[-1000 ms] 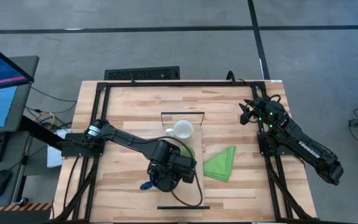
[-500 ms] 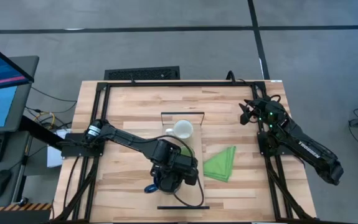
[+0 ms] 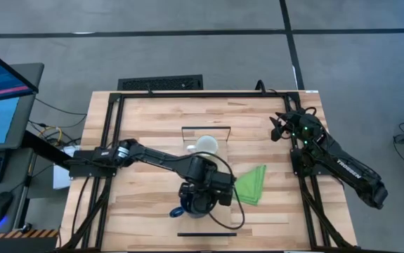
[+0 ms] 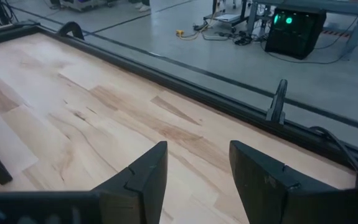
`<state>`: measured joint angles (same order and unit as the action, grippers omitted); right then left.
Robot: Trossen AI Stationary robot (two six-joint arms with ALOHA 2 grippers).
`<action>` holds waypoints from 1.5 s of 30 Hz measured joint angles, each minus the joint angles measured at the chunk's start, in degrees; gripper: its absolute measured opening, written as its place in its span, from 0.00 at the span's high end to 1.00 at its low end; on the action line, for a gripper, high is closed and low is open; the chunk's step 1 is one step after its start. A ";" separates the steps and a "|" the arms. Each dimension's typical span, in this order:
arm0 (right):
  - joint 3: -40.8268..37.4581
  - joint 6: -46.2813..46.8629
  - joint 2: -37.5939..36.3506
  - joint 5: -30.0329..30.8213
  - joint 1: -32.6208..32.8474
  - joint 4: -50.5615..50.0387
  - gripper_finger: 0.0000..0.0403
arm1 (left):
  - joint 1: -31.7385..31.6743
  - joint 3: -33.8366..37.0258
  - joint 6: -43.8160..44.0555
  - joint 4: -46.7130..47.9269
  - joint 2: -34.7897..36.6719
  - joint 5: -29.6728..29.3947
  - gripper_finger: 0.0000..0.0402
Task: Stack small to large cups/mugs on shelf
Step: Put the blue mug on the shelf
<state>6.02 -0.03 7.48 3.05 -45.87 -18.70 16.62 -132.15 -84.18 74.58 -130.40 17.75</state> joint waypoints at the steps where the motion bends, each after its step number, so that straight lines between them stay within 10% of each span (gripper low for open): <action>1: 0.00 0.01 0.03 0.02 -0.02 -0.02 0.51 | 0.00 -1.41 0.00 0.55 -0.72 -0.02 0.98; 32: 0.00 0.00 0.09 0.00 0.02 0.00 0.52 | -0.90 -2.63 0.06 1.04 -3.93 4.09 0.97; 45: 0.00 0.02 0.11 0.00 0.04 -0.02 0.52 | -1.04 -2.65 1.95 0.02 -3.88 4.53 0.82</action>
<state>6.02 -0.01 7.60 3.05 -45.82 -18.72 15.58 -134.80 -82.24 74.59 -134.28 22.28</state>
